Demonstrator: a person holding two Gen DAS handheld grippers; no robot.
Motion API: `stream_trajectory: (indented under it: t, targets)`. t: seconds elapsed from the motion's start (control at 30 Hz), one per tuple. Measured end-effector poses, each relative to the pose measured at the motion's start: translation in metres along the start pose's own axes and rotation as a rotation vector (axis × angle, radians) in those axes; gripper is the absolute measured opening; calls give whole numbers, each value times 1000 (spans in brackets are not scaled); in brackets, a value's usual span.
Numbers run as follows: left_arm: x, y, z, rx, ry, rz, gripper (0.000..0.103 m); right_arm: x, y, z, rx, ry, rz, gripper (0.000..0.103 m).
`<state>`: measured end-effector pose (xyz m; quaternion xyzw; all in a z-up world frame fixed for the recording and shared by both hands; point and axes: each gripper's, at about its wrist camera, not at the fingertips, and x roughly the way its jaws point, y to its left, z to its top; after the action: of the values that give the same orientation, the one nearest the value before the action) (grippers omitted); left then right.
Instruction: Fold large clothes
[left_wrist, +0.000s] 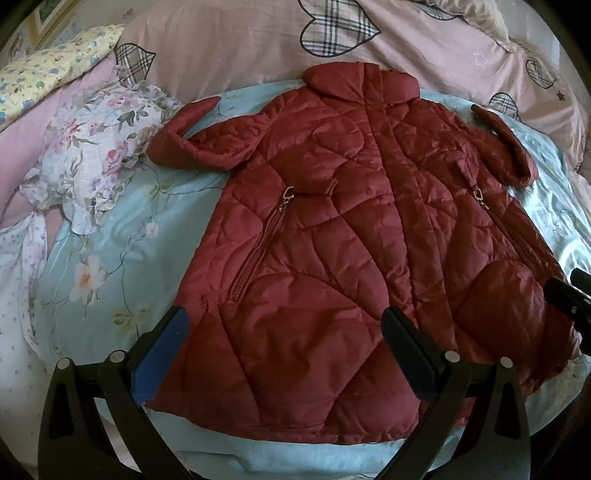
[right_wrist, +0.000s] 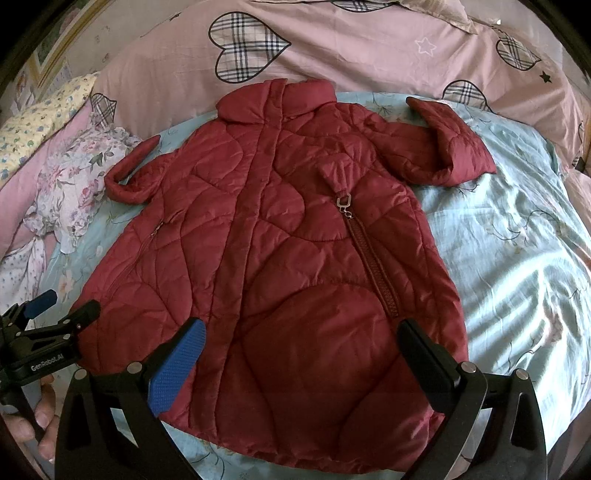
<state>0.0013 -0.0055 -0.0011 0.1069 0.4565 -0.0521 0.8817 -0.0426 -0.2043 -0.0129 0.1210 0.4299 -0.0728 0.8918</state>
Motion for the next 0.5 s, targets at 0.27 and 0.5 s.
stream_trajectory:
  t: [0.27, 0.5]
  targets:
    - [-2, -1, 1, 0, 0, -8, 103, 0, 0, 0, -2, 2, -1, 103]
    - [-2, -2, 1, 3, 21, -14, 103, 1, -1, 0, 1, -4, 1, 103]
